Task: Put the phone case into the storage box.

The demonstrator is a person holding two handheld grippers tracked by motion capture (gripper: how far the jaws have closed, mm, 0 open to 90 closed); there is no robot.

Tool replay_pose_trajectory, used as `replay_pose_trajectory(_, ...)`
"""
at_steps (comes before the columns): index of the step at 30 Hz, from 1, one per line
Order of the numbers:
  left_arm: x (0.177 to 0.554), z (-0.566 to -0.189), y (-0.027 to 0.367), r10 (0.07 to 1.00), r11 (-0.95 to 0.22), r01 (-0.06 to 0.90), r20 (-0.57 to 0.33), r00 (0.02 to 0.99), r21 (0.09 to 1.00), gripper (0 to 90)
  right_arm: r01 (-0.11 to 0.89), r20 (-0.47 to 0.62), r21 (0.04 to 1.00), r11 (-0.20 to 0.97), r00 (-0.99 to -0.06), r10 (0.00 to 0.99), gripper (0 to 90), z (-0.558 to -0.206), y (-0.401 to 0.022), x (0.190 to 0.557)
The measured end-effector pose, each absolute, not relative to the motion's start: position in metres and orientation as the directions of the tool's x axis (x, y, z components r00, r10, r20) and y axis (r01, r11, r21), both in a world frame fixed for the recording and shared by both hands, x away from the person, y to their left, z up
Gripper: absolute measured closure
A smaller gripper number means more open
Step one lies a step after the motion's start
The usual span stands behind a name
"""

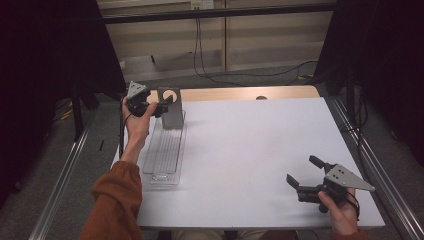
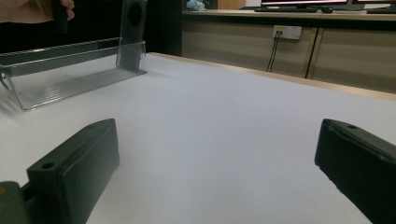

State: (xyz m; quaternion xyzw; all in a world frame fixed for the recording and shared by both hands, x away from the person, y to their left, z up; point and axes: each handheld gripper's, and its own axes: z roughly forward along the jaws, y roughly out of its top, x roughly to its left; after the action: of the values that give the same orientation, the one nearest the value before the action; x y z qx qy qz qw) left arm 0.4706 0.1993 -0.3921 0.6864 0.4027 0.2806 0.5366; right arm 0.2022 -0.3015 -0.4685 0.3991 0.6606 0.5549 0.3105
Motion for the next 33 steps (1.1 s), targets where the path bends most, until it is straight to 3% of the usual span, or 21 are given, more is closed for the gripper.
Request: replay_pose_trajectory(33, 0.413, -0.391, 0.200, 0.782, -0.026, 0.196, -0.102, 0.615, 0.980, 3.2, 0.175, 0.030, 0.983, 0.062, -0.481, 0.876, 0.0, -0.468, -0.301, 0.203)
